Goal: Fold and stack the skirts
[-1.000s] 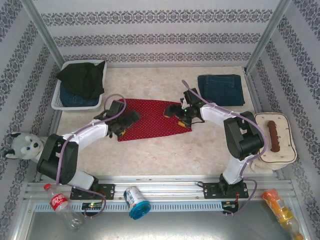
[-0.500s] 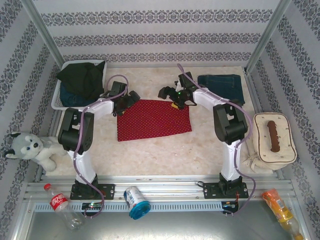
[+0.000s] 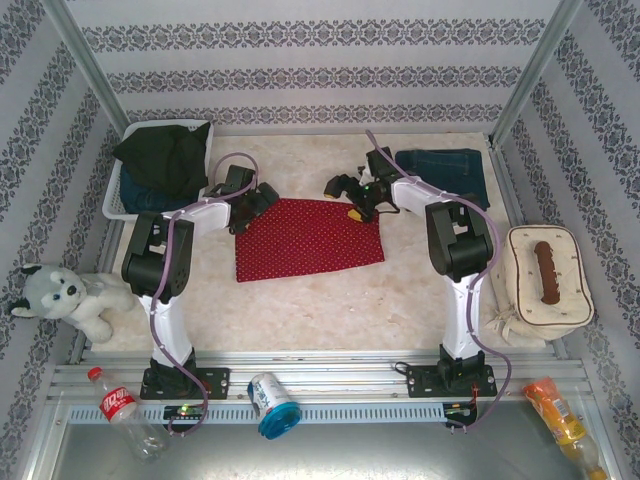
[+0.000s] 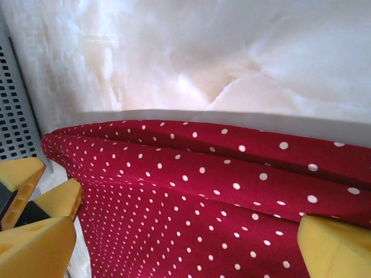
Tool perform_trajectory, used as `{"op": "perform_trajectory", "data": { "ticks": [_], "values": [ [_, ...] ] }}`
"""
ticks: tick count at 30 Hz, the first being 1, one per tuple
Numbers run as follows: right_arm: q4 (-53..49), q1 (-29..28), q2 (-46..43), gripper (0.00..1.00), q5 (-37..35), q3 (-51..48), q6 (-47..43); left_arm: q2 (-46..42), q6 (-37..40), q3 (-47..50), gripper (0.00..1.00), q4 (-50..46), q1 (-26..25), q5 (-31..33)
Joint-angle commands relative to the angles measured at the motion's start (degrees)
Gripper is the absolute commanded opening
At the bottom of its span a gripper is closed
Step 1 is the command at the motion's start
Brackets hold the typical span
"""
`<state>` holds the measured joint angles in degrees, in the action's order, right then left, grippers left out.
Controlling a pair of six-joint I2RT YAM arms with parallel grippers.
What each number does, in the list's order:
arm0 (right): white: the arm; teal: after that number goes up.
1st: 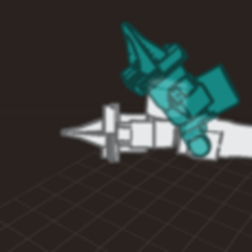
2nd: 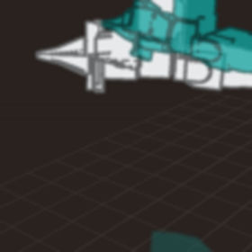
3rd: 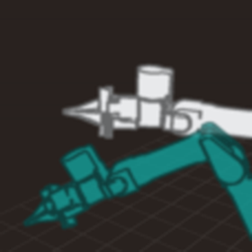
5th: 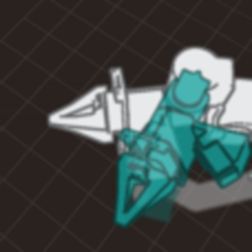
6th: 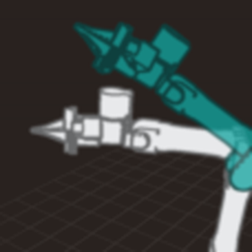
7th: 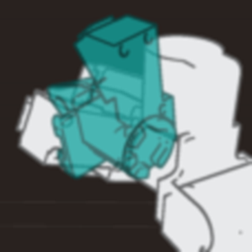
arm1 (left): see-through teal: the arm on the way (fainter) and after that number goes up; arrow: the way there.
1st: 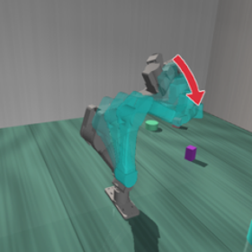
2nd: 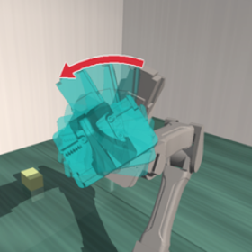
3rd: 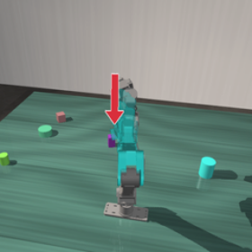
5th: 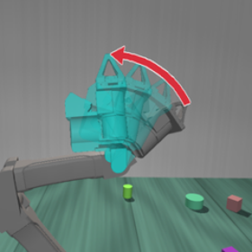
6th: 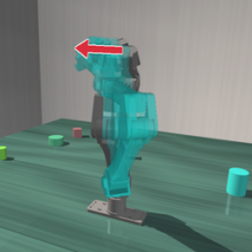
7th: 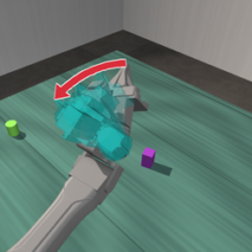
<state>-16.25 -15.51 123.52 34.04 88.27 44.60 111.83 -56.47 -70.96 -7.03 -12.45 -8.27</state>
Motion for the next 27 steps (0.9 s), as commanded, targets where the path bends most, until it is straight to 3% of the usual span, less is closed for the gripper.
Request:
{"op": "perform_trajectory", "data": {
  "ticks": [1, 4, 7, 12, 17, 21, 24, 27],
  "values": [
    [1.1, 0.7, -4.7, 0.97, -0.5, 0.1, -1.0, -0.8, -2.9, -4.5, 1.00, -3.2, 0.8, -10.1],
    [-0.8, 1.5, -8.4, 0.98, -7.7, -2.4, 1.6, -2.9, -2.0, -7.7, 1.00, -8.6, 0.4, -9.4],
    [0.1, 3.2, -14.4, 0.98, -9.7, -8.8, 2.2, -8.5, -1.4, -3.7, 1.00, -9.3, 0.5, -6.1],
    [-11.1, 7.3, -23.8, 0.97, -12.0, -18.7, -3.3, -17.4, 5.2, 1.8, 1.00, -18.0, 0.8, -3.2],
    [-10.2, 10.0, -32.3, 0.94, -5.1, -33.0, -0.7, -24.2, 6.1, 11.0, 1.00, -20.1, 1.4, -4.2],
    [-8.2, 9.5, -33.5, 0.87, 1.4, -38.3, -1.4, -25.6, 5.7, 17.9, 1.00, -18.2, 3.0, -7.6],
    [-5.9, 9.5, -32.7, 0.83, 2.2, -39.4, -4.0, -24.2, 10.0, 18.8, 0.98, -18.7, 3.8, -10.1],
    [-8.3, 9.7, -29.5, 0.80, -1.6, -36.0, -10.8, -20.4, 15.4, 17.2, 0.91, -20.1, 4.4, -10.6]
  ]
}}
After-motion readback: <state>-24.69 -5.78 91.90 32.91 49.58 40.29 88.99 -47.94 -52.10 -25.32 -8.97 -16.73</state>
